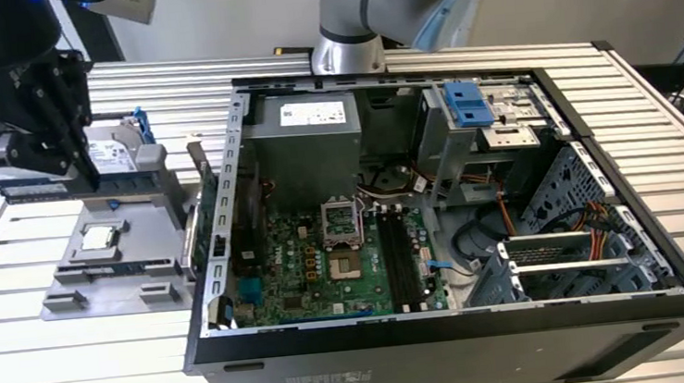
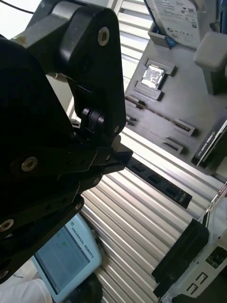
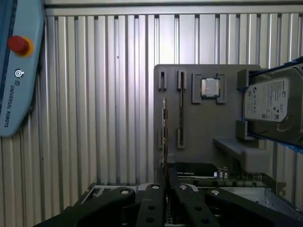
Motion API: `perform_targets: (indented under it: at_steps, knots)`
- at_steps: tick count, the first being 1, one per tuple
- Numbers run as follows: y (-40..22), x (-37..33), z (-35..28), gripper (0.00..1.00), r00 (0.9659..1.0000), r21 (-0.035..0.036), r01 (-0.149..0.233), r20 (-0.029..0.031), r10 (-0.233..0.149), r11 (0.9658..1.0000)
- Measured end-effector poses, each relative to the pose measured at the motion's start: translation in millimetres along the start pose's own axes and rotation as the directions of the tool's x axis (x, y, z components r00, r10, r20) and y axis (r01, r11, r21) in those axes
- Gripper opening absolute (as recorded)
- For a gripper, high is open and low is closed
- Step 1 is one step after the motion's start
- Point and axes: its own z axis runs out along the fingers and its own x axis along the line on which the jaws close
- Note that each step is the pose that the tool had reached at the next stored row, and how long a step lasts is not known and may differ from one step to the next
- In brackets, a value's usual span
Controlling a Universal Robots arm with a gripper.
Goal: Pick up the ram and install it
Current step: 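Pick up the ram and move it above insertion slot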
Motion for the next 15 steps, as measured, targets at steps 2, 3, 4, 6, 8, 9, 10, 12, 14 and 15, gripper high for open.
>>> perform_targets:
  at_steps: [2, 3, 4, 6, 8, 9, 10, 12, 14, 15]
  knots:
    - [-3.9, -0.1, 0.0, 0.0, 1.0, -0.0001, 0.0, 0.0001, 0.0, 1.0]
    - [-5.7, -0.1, -0.1, 0.0, 1.0, -0.0002, 0.0, 0.0, 0.0, 1.0]
    - [-7.6, -0.1, -0.1, 0.0, 1.0, -0.0002, 0.0, 0.0, 0.0, 1.0]
    - [-11.5, -0.2, -0.1, 0.0, 1.0, -0.0003, 0.0, 0.0, 0.0, 1.0]
    - [-15.5, -0.3, -0.2, 0.0, 1.0, -0.0005, 0.0, 0.0, 0.0, 1.0]
    - [-17.6, -0.3, -0.2, 0.0, 1.0, -0.0005, 0.0, 0.0, 0.0, 1.0]
    - [-19.9, -0.3, -0.2, 0.0, 1.0, -0.0006, 0.0, 0.0, 0.0, 1.0]
    - [-24.6, -0.4, -0.3, 0.0, 1.0, -0.0009, 0.0, 0.0, 0.0, 1.0]
    - [-29.1, -0.5, -0.4, 0.0, 1.0, -0.0011, 0.0, 0.0, 0.0, 1.0]
    - [-31.3, -0.5, -0.4, 0.0, 1.0, -0.0013, 0.0, -0.0001, 0.0, 1.0]
